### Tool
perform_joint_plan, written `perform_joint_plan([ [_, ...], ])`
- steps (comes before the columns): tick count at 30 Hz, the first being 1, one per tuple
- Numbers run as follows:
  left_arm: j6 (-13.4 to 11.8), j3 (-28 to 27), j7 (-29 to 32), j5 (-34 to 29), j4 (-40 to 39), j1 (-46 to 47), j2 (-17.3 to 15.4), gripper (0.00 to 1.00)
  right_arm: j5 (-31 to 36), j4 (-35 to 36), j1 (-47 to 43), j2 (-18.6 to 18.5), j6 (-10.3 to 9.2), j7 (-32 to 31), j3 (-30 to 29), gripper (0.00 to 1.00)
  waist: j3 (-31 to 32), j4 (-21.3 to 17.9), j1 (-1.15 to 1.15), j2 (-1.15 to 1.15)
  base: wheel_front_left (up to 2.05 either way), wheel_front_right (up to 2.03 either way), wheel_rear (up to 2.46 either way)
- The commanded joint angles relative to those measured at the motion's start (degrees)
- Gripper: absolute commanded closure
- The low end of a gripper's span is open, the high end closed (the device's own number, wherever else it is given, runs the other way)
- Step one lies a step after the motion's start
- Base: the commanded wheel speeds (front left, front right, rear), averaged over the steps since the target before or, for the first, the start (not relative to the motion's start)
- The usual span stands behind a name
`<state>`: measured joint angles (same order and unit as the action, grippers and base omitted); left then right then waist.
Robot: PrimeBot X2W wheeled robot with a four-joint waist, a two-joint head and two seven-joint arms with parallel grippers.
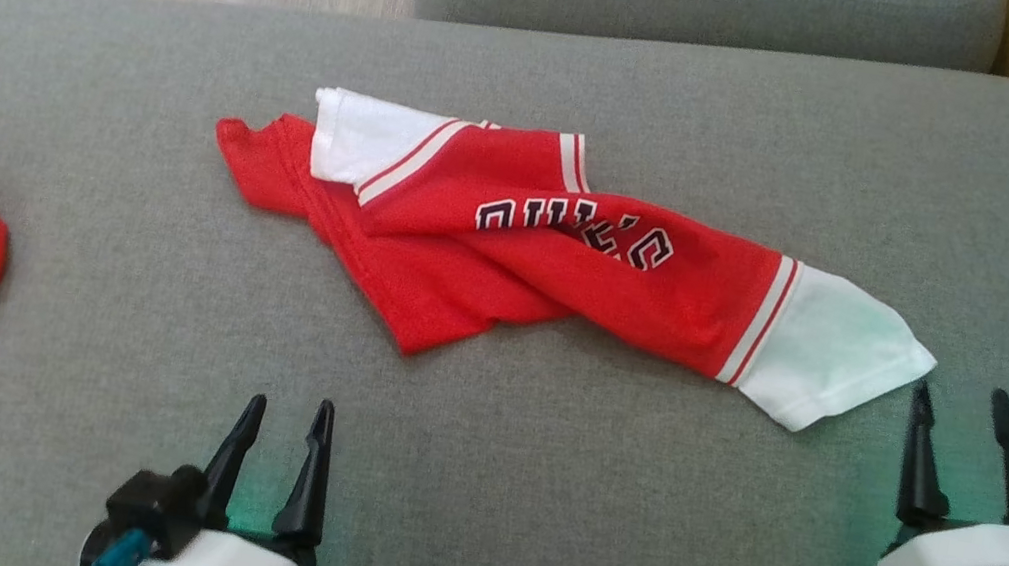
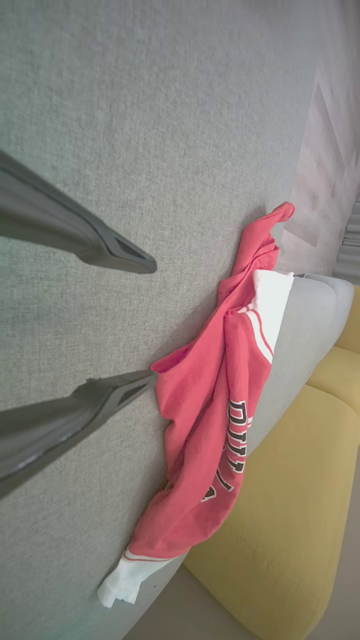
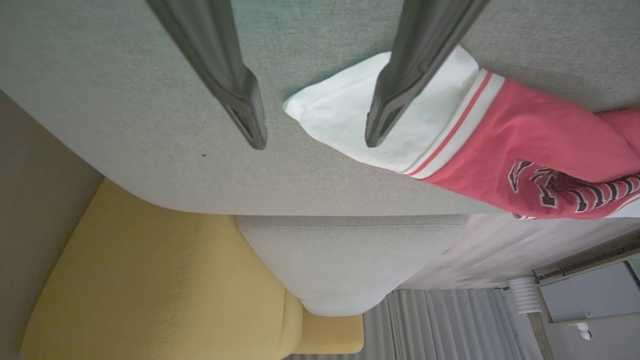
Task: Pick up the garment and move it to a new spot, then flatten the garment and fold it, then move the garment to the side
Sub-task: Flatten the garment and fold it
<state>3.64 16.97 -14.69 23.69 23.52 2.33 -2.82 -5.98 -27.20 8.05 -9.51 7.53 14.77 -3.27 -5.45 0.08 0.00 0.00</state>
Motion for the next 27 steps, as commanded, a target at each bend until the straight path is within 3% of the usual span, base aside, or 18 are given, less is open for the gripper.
perform_joint_plan([
  [1, 0.43, -1.13, -0.30, 0.18, -1.16, 3.41, -0.06, 0.00, 0.08, 2.09, 1.34, -0.06, -0.04, 0.23, 1.52, 0.00, -0.98, 0.00, 0.00, 0.00, 0.00, 0.00, 0.00],
  [15, 3.46, 6.73, -0.30, 9.14, 10.47, 15.88, -0.06, 0.00, -1.51, 3.24, 4.52, -0.85, -0.04, 0.23, 4.38, 0.00, -8.72, -3.48, 0.00, 0.00, 0.00, 0.00, 0.00],
  [25, 3.82, 8.18, -0.30, 10.92, 10.20, 19.26, -0.06, 0.00, -2.25, 3.12, 5.66, -0.99, -0.04, 0.23, 5.09, 0.00, -10.35, -4.94, 0.00, 0.00, 0.00, 0.00, 0.00],
  [26, 3.82, 7.66, -0.30, 10.45, 9.34, 19.53, -0.06, 0.08, -2.30, 3.08, 5.70, -0.96, -0.04, 0.23, 5.21, 0.00, -10.35, -4.95, 0.00, 0.00, 0.00, 0.00, 0.00],
  [27, 3.82, 6.99, -0.30, 9.93, 8.44, 19.55, -0.06, 0.41, -2.35, 3.03, 5.73, -0.91, -0.04, 0.23, 5.28, 0.00, -10.23, -4.94, 0.00, 0.00, 0.00, 0.00, 0.00],
])
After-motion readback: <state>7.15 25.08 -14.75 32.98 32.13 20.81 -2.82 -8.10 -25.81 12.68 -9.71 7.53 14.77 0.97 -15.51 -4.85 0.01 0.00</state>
